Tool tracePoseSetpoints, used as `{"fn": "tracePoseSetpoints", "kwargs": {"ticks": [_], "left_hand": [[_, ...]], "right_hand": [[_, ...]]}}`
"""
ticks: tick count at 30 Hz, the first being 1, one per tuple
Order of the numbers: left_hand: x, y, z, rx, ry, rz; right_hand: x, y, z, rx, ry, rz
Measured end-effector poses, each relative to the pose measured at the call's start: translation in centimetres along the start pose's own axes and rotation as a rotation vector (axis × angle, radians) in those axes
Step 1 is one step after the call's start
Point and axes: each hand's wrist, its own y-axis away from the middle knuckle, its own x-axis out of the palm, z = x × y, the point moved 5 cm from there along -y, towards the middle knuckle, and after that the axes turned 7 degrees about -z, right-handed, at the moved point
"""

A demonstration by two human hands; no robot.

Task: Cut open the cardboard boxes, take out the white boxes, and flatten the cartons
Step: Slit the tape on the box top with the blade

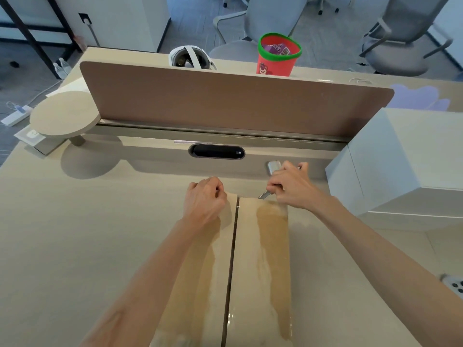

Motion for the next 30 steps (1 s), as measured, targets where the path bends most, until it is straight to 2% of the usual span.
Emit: {"fn": "tracePoseSetpoints", "kwargs": {"ticks": [2, 6, 9, 11, 14, 16, 18, 23, 26, 30], "left_hand": [[-0.2, -0.2, 0.0, 0.001, -0.011, -0.002], [-0.2, -0.5, -0.9, -0.068, 0.102, 0.113], [-1.5, -1.0, -0.3, -0.267, 0.421, 0.082], [-2.3, -1.3, 0.2, -0.3, 0.553, 0.063], [-2.1, 0.0, -0.5, -0.162, 0.341, 0.17], [-1.5, 1.1, -0.9, -0.03, 0.142, 0.129], [-1.0, 2.6, -1.5, 0.09, 0.046, 0.065], [-0.5, 6.2, -3.6, 0.145, 0.055, 0.012], [-0.2, 8.9, -6.2, 0.131, 0.021, 0.031], [1.5, 12.4, -10.9, 0.189, -0.013, 0.046]], "right_hand": [[-0.6, 0.8, -0.3, 0.056, -0.019, -0.012], [-1.1, 3.0, 0.3, 0.246, -0.087, -0.189], [-1.2, 4.6, 1.1, 0.391, -0.174, -0.278], [-1.3, 5.4, 1.4, 0.474, -0.208, -0.32], [-1.0, 6.8, 1.8, 0.55, -0.225, -0.363], [-1.2, 7.8, 2.0, 0.577, -0.248, -0.39], [-1.3, 9.0, 2.2, 0.584, -0.285, -0.413], [-0.4, 11.9, 1.0, 0.61, -0.382, -0.366], [1.0, 14.5, -0.4, 0.718, -0.528, -0.312], [2.4, 19.7, -2.1, 0.85, -0.719, -0.363]]}}
